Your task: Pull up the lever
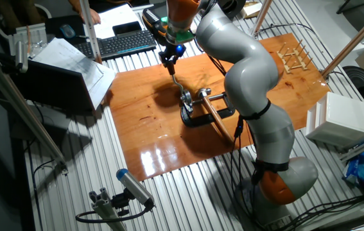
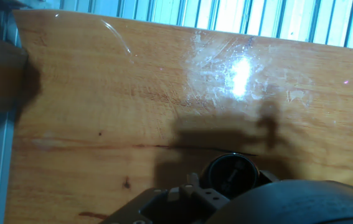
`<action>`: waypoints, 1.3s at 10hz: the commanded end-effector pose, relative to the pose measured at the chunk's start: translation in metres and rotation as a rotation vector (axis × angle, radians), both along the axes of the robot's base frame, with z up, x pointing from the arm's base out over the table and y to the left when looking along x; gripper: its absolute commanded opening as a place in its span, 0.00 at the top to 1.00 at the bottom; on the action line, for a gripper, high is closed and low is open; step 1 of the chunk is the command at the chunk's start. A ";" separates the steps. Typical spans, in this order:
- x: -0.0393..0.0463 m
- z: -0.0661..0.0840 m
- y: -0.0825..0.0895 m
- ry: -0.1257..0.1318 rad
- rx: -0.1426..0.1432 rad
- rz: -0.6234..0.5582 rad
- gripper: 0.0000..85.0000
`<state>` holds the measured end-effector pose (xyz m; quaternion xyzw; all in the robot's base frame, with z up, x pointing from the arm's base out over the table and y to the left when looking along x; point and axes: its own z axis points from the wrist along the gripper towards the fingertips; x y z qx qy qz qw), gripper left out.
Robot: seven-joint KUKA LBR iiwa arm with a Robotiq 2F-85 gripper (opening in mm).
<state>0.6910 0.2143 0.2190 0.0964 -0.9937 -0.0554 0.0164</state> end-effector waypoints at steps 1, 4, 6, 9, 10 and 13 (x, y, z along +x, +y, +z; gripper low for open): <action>-0.0010 0.001 -0.001 -0.002 0.002 0.001 1.00; -0.0073 0.006 -0.001 -0.005 0.000 -0.001 1.00; -0.0140 0.011 -0.002 0.007 -0.001 0.001 1.00; -0.0201 0.014 -0.002 0.004 -0.006 0.000 1.00; -0.0212 0.015 -0.002 -0.001 -0.006 0.001 1.00; -0.0261 0.015 -0.005 -0.017 -0.006 0.007 1.00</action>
